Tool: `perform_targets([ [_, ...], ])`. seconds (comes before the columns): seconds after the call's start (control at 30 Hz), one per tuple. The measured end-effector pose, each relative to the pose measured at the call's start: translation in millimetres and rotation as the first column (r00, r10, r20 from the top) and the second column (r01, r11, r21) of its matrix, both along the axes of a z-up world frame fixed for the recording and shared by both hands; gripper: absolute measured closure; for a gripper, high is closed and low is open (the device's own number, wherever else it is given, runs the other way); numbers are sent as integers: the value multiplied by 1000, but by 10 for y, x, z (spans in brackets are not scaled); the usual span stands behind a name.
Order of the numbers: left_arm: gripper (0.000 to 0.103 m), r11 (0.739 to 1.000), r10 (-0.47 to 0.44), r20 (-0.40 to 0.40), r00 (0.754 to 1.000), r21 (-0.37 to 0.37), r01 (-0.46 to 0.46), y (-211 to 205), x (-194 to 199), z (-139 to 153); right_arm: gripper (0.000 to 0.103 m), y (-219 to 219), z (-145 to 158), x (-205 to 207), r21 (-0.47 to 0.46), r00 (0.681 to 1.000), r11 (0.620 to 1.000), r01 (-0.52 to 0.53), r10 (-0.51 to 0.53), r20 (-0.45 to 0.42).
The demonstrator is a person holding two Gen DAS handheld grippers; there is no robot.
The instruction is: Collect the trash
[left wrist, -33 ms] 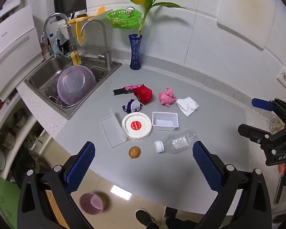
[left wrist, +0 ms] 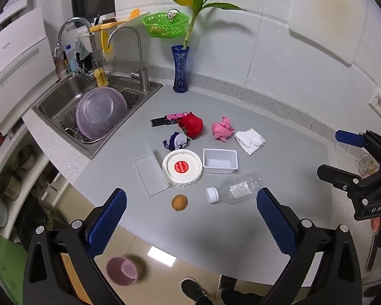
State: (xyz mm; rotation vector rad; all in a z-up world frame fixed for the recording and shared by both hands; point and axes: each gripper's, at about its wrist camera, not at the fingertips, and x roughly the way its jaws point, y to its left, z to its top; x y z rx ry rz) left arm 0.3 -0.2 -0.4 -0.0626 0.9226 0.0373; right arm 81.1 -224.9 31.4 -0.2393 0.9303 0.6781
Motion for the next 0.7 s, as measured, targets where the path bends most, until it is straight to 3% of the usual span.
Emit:
perform_targets([
  [0.7,5,1000,5,-5,1000,-9,-5,15,-2,-20,3,-15,-16,16,-3,1000,1000,6,-6,0],
])
